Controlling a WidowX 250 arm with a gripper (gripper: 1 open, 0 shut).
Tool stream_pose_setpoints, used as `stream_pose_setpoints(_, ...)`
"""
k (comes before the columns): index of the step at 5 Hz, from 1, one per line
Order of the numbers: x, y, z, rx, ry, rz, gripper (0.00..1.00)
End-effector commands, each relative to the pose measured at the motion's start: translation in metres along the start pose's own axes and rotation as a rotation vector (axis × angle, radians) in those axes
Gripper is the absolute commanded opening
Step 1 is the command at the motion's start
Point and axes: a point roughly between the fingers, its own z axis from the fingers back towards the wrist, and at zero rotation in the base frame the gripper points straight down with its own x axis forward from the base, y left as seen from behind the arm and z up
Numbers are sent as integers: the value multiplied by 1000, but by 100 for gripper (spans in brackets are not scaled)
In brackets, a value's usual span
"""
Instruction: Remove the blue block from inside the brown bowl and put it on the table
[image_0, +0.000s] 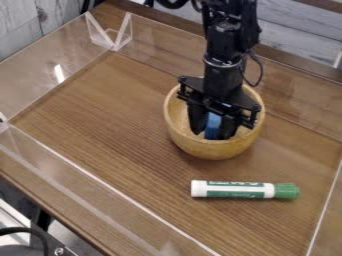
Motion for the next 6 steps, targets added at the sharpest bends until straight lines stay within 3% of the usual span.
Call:
stream_pose_setpoints(1,11,1,29,-2,-87,4,0)
stream_pose_setpoints(3,10,3,48,3,-102,16,0)
stream_pose_setpoints(6,7,2,58,-13,-99,9,0)
